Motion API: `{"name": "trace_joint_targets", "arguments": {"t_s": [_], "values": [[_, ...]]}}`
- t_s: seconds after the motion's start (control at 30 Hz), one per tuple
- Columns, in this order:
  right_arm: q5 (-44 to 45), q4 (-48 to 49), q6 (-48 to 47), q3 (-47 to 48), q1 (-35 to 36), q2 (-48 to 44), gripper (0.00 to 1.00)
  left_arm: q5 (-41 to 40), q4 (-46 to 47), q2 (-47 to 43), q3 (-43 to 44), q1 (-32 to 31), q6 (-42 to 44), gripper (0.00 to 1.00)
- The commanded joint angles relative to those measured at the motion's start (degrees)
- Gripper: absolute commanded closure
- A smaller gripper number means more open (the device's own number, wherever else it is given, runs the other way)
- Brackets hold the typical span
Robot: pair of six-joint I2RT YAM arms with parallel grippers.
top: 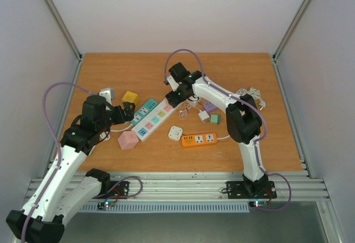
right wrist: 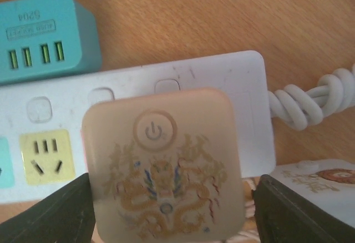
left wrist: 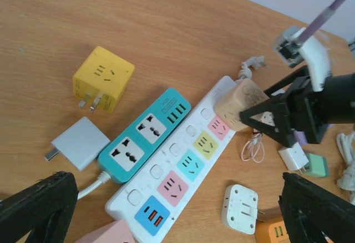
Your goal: Insert the plug
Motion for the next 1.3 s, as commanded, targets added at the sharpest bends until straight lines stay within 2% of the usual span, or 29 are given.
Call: {"name": "trace_joint_targets", "arguments": {"t_s": [0.0, 0.1, 0.17, 0.33, 0.5, 0.63, 0.8, 0.83, 1.07, 1.27], "values": [[0.0, -8.1, 4.4, 5.6, 1.9, -1.8, 0.18, -4.2, -1.6, 0.2, 1.6, 0.2, -0.7, 0.01], [-0.4, -7.3, 7.4, 6.5, 3.5, -4.9, 0.07, -6.8, -3.4, 0.9, 2.3, 0.1, -1.7, 0.01], [-0.8, -6.2, 9.8, 5.3, 3.7, -7.0, 0.06, -8.1, -5.5, 1.4, 3.0, 0.1, -2.3, 0.01], [0.3, 2.1, 15.4, -5.4, 3.9, -16.4, 0.06, -9.8, -12.8, 2.4, 3.1, 0.2, -6.0, 0.01], [-1.0, 13.8, 23.0, -20.8, 4.0, -28.0, 0.12, -8.0, -17.4, 2.5, -0.9, 0.2, -13.9, 0.01], [-3.4, 15.8, 28.4, -27.6, 4.1, -33.3, 0.13, -6.4, -18.0, 3.7, -5.3, 0.3, -20.2, 0.01], [-10.6, 25.3, 31.2, -37.6, 4.4, -39.1, 0.13, -4.3, -14.0, 5.5, -11.0, 0.3, -26.2, 0.01], [-11.5, 26.4, 32.1, -38.6, 4.6, -39.5, 0.13, -3.7, -12.4, 5.6, -12.3, 0.2, -26.9, 0.03], [-13.9, 28.2, 32.3, -40.6, 6.4, -39.3, 0.13, 1.3, -0.8, 4.4, -19.0, 0.3, -28.5, 0.15], [-13.7, 28.2, 33.0, -40.3, 6.4, -38.8, 0.13, 0.7, 1.7, 1.2, -21.7, 0.3, -29.1, 0.25]]}}
